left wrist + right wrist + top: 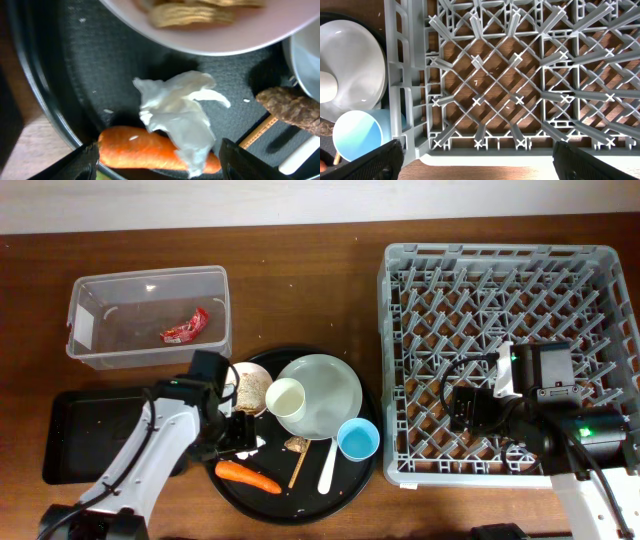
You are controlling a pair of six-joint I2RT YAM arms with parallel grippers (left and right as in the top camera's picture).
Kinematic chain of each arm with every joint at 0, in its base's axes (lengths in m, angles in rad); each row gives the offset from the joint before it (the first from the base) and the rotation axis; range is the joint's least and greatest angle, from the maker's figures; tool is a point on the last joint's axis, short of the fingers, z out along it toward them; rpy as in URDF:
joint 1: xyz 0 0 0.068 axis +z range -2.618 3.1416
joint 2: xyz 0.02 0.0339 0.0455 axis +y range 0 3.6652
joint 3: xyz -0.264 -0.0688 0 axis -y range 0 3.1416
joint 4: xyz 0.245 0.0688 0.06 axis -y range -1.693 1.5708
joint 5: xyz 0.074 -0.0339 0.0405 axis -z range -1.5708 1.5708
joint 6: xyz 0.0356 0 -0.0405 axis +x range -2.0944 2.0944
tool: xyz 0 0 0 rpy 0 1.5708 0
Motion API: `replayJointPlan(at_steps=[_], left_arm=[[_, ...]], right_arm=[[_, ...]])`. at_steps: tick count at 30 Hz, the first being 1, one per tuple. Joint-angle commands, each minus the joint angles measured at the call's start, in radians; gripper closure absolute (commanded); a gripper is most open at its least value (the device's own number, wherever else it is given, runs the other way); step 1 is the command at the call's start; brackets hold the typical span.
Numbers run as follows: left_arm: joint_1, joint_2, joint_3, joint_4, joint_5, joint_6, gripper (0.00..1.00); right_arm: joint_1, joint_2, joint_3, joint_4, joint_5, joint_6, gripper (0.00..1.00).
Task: Sort waste into correct bins and load items into the dishwasher rack
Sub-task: 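Grasp the white tissue with the left gripper and drop it in the clear bin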
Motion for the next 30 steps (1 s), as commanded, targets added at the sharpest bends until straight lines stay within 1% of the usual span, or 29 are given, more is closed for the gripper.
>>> replayJointPlan(at_steps=[1,3,4,5,7,8,11,13,16,17,18,21,24,27,30], left_arm=[[-0.037,-0.005,-0.019,0.039,-0.003,-0.011,0.27],[-0.047,-0.005,-0.021,0.051,-0.009,-0.011,0.35],[-0.050,-0.005,-0.021,0.056,-0.008,-0.011,0.42],[-0.050,-0.005,-0.021,0.063,-0.008,-0.011,0.55],[-0.050,-0.005,-0.021,0.073,-0.008,-0.011,0.63],[-0.050,-0.005,-0.021,0.077,-0.008,-0.011,0.65],[-0.050,-0.005,-0.021,0.082,-0.009,-0.011,0.68],[-0.050,-0.005,-0.021,0.084,-0.009,-0.011,0.76],[-0.050,-0.005,-0.021,0.092,-0.008,-0.011,0.93],[-0.050,-0.005,-0.021,0.092,-0.008,-0.011,0.97],[-0.050,-0.005,-0.021,0.092,-0.008,-0.011,0.99],[-0.050,-0.005,-0.018,0.083,-0.007,-0.011,0.99],[-0.049,-0.006,0.021,0.025,-0.010,-0.010,0.99],[-0.034,-0.006,0.145,-0.087,-0.029,0.001,0.99],[-0.006,-0.006,0.291,-0.163,-0.078,0.018,0.99]], right_arm=[[0.004,0.000,0.019,0.000,0.013,0.005,0.02],[0.004,0.000,0.019,0.000,0.013,0.005,0.02],[0.004,0.000,0.019,0.000,0.013,0.005,0.02],[0.004,0.000,0.019,0.000,0.013,0.005,0.02],[0.004,0.000,0.019,0.000,0.013,0.005,0.02],[0.004,0.000,0.019,0.000,0.013,0.005,0.02],[0.004,0.000,0.019,0.000,0.013,0.005,0.02],[0.004,0.000,0.019,0.000,0.013,0.005,0.02],[0.004,0.000,0.019,-0.001,0.013,0.005,0.02],[0.004,0.000,0.019,-0.001,0.013,0.005,0.02],[0.004,0.000,0.019,-0.001,0.013,0.005,0.01],[0.004,0.000,0.019,-0.001,0.013,0.005,0.02],[0.004,0.000,0.019,-0.001,0.013,0.005,0.02],[0.004,0.000,0.019,0.000,0.013,0.005,0.02],[0.004,0.000,0.019,0.000,0.013,0.004,0.02]])
